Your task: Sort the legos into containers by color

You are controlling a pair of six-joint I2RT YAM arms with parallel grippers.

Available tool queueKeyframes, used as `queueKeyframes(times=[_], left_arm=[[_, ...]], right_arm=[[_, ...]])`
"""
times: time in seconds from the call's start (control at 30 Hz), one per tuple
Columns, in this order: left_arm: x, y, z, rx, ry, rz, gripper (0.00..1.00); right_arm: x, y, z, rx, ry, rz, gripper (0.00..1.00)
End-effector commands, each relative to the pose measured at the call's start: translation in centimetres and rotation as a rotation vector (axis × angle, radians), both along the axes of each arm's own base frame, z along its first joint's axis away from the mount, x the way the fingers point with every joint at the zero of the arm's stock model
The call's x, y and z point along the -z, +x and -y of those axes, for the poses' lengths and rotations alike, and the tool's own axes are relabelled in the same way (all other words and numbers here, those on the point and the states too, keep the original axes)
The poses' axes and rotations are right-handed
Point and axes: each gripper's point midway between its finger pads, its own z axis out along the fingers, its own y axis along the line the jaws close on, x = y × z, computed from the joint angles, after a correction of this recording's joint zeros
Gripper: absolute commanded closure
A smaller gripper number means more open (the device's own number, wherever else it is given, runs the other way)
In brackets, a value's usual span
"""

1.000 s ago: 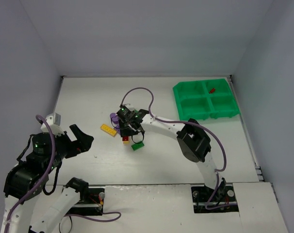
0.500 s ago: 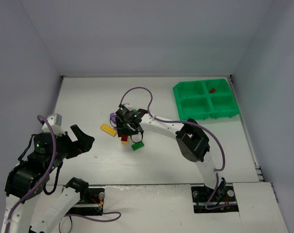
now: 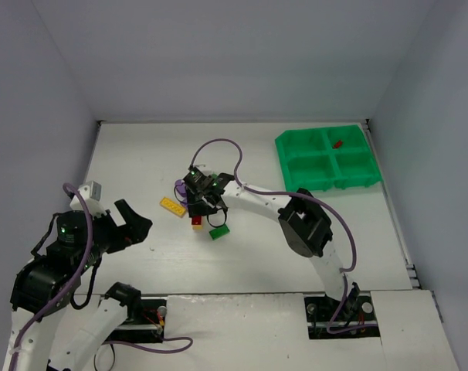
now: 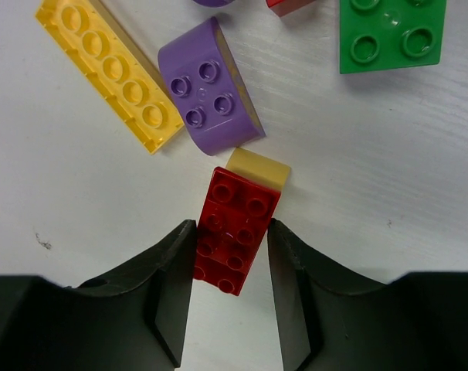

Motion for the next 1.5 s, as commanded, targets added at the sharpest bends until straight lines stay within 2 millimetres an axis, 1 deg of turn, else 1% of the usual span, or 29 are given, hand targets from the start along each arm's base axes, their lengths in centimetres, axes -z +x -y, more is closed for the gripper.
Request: queueKeyframes(times=[0.0, 0.1, 0.2, 0.23, 0.3, 0.33, 0.4, 0.43, 0.47, 0.5, 0.53, 0.57, 0.6, 0.63, 0.67, 0.7, 0.77, 0.8, 0.83, 0.9, 1.07, 1.1, 1.2, 1.27, 1.3, 1.33, 1.37, 1.47], left_arm=[[-0.6, 0.6, 0.7, 0.014, -0.028, 0.013, 0.13], [-0.6, 0.6, 0.7, 0.015, -0.028, 0.011, 0.13], [-0.6, 0.6, 0.8, 0.017, -0.028, 0.013, 0.13], [-0.6, 0.6, 0.8, 0.017, -0.028, 0.013, 0.13], [-0.5, 0.7, 0.8, 0.015, -0.029, 0.011, 0.13], [-0.5, 0.7, 0.9, 0.019, -0.030, 0.011, 0.13], [-0.4, 0.8, 1.0, 0.022, -0.033, 0.013, 0.13], [-0.4, 0.9, 1.0, 0.024, -0.036, 0.015, 0.13], [-0.4, 0.9, 1.1, 0.026, -0.038, 0.014, 0.13], [-0.3, 1.0, 1.2, 0.027, -0.039, 0.014, 0.13], [-0.2, 1.0, 1.2, 0.029, -0.040, 0.014, 0.13], [-0.1, 1.1, 1.3, 0.030, -0.042, 0.010, 0.12], [-0.1, 1.2, 1.4, 0.033, -0.043, 0.009, 0.13], [-0.1, 1.2, 1.4, 0.034, -0.044, 0.010, 0.13], [0.0, 1.3, 1.5, 0.035, -0.046, 0.008, 0.13], [0.0, 1.4, 1.5, 0.037, -0.045, 0.012, 0.13], [0.0, 1.5, 1.6, 0.036, -0.045, 0.010, 0.13], [-0.1, 1.6, 1.6, 0.040, -0.045, 0.012, 0.13], [0.0, 1.6, 1.7, 0.042, -0.043, 0.009, 0.13], [0.0, 1.8, 1.7, 0.044, -0.042, 0.006, 0.13], [0.0, 2.2, 1.9, 0.047, -0.042, 0.004, 0.13], [0.0, 2.2, 2.0, 0.050, -0.043, 0.004, 0.13], [0.0, 2.3, 2.1, 0.053, -0.041, 0.003, 0.13], [0.1, 2.3, 2.1, 0.054, -0.039, 0.000, 0.13], [0.0, 2.3, 2.1, 0.054, -0.039, 0.002, 0.13], [0.0, 2.3, 2.1, 0.055, -0.041, 0.003, 0.13], [0.0, 2.3, 2.1, 0.055, -0.041, 0.003, 0.13], [-0.1, 2.2, 2.1, 0.055, -0.041, 0.004, 0.13]], right_arm=[[0.0, -0.3, -0.8, -0.002, 0.011, -0.018, 0.63], [0.2, -0.1, -0.7, -0.004, 0.005, -0.016, 0.66], [0.3, 0.1, 0.0, -0.004, -0.004, -0.015, 0.82], [0.3, 0.3, 0.3, -0.002, -0.006, -0.013, 0.91], [-0.3, 0.9, 1.1, -0.016, -0.012, 0.006, 0.99], [-0.2, 0.8, 1.4, -0.027, -0.010, 0.007, 1.00], [-2.1, 1.4, 1.7, -0.054, 0.028, 0.033, 1.00], [-1.2, 1.2, 2.0, -0.081, 0.043, 0.040, 1.00], [-2.3, 1.5, 2.3, -0.083, 0.068, 0.056, 1.00], [-2.3, 1.5, 2.6, -0.096, 0.085, 0.054, 1.00], [-2.0, 1.9, 3.5, -0.089, 0.101, 0.038, 0.99], [-2.4, 2.2, 4.0, -0.086, 0.119, 0.040, 0.96], [-2.4, 2.4, 4.5, -0.090, 0.131, 0.038, 0.89], [-2.4, 3.3, 5.3, -0.074, 0.139, 0.045, 0.76], [-2.3, 3.3, 6.1, -0.076, 0.136, 0.050, 0.69], [-2.3, 3.5, 6.4, -0.080, 0.143, 0.052, 0.58], [-2.4, 4.1, 7.2, -0.085, 0.146, 0.060, 0.50], [-2.4, 4.1, 7.3, -0.089, 0.147, 0.063, 0.46], [-2.7, 4.3, 7.3, -0.092, 0.150, 0.069, 0.46], [-3.8, 4.5, 7.0, -0.093, 0.167, 0.088, 0.39], [-6.1, 5.1, 6.4, -0.067, 0.171, 0.145, 0.36], [-6.6, 5.5, 6.5, -0.051, 0.154, 0.167, 0.35], [-7.3, 5.7, 6.7, -0.011, 0.108, 0.184, 0.34], [-6.9, 5.6, 6.7, 0.002, 0.068, 0.184, 0.34], [-6.5, 4.9, 6.5, -0.006, 0.041, 0.173, 0.34], [-6.2, 5.4, 6.6, 0.017, 0.006, 0.190, 0.35], [-5.7, 5.0, 6.8, 0.020, -0.020, 0.174, 0.36], [-4.6, 4.8, 6.9, 0.052, -0.048, 0.152, 0.38]])
